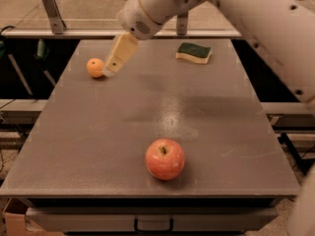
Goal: Move orange near sponge
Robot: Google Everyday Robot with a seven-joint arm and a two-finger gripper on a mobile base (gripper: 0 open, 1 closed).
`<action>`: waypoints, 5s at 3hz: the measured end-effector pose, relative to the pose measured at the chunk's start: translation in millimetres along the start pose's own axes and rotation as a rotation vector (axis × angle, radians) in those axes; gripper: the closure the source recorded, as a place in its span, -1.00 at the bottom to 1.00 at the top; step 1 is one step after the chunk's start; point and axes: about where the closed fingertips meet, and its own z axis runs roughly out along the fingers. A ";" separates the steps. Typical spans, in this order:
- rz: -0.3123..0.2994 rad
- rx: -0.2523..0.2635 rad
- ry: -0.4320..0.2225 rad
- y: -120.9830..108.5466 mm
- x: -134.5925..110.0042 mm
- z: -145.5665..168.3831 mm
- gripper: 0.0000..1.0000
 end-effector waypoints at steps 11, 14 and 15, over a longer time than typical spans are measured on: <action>0.552 0.511 -0.145 -25.8 178.6 -86.6 1.00; 0.550 0.629 -0.114 -92.1 239.1 -87.8 1.00; 0.572 0.656 -0.087 -94.3 257.2 -94.0 1.00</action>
Offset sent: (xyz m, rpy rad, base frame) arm 0.0737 0.1007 -0.1100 0.2665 0.2608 -0.1217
